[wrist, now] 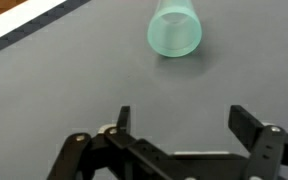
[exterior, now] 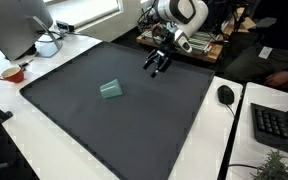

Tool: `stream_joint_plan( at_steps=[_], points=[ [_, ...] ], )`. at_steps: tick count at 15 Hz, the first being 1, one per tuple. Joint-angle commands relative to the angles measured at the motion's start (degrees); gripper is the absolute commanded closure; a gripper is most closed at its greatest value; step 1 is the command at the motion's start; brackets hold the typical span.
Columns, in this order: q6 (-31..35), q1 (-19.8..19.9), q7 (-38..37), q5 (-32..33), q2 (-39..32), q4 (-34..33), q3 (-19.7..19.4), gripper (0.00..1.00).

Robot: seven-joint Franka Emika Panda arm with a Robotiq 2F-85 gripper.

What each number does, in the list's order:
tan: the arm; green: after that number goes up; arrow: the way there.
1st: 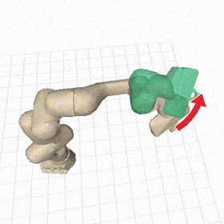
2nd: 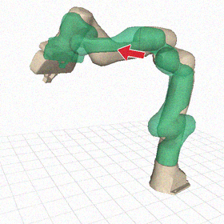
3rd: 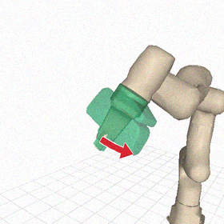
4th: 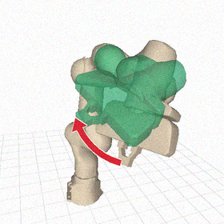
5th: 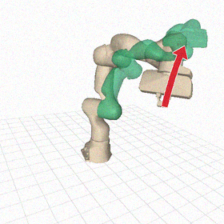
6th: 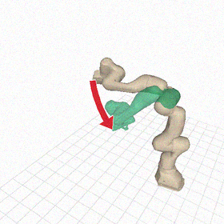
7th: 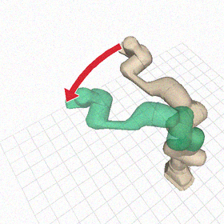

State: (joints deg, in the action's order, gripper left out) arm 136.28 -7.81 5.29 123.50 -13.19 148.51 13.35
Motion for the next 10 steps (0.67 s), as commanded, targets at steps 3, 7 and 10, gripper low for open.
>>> stream_joint_plan(
  at_steps=[3,7,10],
  points=[
    [1.5,-4.2,-16.5,2.8,20.4,12.7,3.7,0.0],
    [-0.6,-8.5,-16.7,-3.5,28.1,9.7,3.6,0.0],
    [0.1,-8.8,-15.9,-1.6,24.3,8.8,2.2,0.0]
  ],
)
